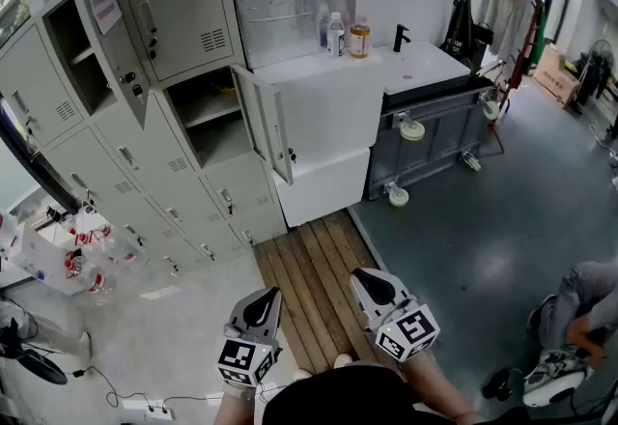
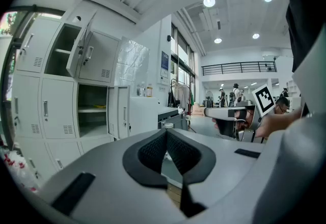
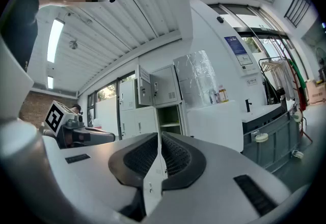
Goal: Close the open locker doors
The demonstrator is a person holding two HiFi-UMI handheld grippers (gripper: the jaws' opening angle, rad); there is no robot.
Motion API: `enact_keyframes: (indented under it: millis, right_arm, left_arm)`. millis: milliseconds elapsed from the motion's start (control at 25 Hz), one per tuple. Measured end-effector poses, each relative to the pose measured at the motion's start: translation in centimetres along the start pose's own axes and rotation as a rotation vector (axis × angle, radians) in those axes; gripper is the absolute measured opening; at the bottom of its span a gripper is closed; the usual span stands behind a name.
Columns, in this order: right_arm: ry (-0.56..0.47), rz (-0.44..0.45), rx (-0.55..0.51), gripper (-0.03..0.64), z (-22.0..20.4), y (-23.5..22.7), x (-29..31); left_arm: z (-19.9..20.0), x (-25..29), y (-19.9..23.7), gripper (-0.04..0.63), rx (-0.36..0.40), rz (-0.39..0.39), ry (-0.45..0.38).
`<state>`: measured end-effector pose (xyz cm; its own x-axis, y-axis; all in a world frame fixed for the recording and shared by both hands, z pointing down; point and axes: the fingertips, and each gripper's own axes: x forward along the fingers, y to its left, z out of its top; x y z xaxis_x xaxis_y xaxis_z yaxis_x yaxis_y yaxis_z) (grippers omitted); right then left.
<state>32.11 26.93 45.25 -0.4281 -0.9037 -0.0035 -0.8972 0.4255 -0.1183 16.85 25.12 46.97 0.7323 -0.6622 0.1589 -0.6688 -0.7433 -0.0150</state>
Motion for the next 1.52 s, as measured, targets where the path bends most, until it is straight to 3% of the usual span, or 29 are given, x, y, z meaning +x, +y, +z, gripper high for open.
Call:
enact_keyframes:
  millis: [280,440,520,640,1080,1520]
  right_arm:
    - [-0.017,0.008,0.053,0.049,-0.3,-4.1,-1.1]
    - [-0.024,0.02,0.111,0.051,-0.5,-5.3,-0.1]
    - [-0.022,0.032,0.12,0.051,-0.7,-5.3,0.4]
    - [-0.01,0.03,0.12,0.051,-1.4,-5.7,1.7]
    - [0.025,-0.002,0.107,0.051,-2.0,-6.5,12.8]
    - [-0.002,0.088,0.072,0.051,0.9,-2.7,29.7]
  left_arm:
    - [-0.4,2.5,-2.4,0.017,0.026,0.016,0.038]
    - [-1.1,3.4,-3.1,0.017,0.155,0.015,0.084]
    - [-1.1,3.5,-2.2,0.017,0.161,0.044,0.096]
    - [-1.7,3.8,0.1,0.017,0.1,0.096,0.09]
    - [-1.4,6.5,11.8,0.017,0.01,0.105,0.073]
    - [-0.2,6.6,27.2,0.017,0.004,0.17,0.011]
